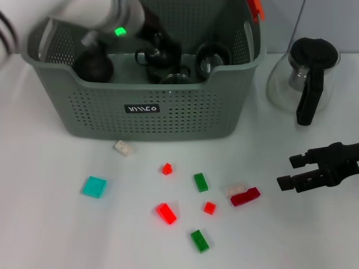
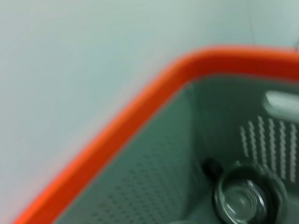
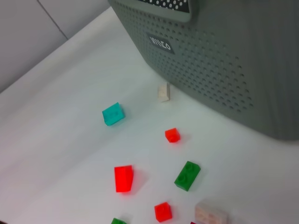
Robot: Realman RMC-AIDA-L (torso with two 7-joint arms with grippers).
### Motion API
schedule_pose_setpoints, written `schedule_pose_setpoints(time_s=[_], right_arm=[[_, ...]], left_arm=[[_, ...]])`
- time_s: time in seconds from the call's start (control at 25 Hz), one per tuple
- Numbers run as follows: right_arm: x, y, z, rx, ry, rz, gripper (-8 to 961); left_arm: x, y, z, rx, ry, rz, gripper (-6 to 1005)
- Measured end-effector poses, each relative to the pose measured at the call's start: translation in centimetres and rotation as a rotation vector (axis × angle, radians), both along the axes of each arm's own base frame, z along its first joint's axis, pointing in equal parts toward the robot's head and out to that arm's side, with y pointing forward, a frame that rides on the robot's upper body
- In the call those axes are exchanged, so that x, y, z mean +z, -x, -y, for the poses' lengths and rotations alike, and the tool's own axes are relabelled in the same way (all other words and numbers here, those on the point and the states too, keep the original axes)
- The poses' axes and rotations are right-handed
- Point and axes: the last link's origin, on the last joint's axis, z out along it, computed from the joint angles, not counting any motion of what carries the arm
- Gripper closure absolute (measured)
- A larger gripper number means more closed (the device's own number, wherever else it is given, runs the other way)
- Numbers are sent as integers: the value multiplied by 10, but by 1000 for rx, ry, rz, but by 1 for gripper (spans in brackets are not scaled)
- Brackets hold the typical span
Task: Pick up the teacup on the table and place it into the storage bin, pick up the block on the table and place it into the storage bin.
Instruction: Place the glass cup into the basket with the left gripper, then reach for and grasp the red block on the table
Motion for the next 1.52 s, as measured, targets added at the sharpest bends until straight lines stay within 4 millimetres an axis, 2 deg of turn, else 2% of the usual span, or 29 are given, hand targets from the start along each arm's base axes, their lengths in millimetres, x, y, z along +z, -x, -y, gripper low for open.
schedule_pose_setpoints(time_s=[0.12,0.24,0.32,0.36,0.48,0.64,0.72,0.84,1.0,1.12,1.52], right_arm=[[1,-1,-1,5,-5,2,29],[3,-1,-1,7,-6,4,29],[4,-1,0,12,-4,4,29],[4,-1,0,15,-4,4,29],[4,-1,-1,31,-6,4,29],[4,0,1,53,2,1,28],[4,1,1,61,7,0,28],[3,1,1,68,9,2,28],[1,4,1,95,18,7,29],[-3,7,-1,143,23,19,29],[-36,14,-14,320,46,203,44]], left_arm=[[33,-13,7,22,-39,98,271],[67,-28,28,19,-20,272,233],[86,-37,48,-22,45,399,234],[93,-41,65,-72,119,477,235],[99,-46,107,-243,321,572,236],[84,-28,156,-431,565,551,237],[70,-9,171,-442,662,515,238],[53,17,184,-412,748,512,239],[37,51,182,-320,742,480,241],[25,68,181,-279,736,464,242],[-2,99,182,-277,657,533,244]])
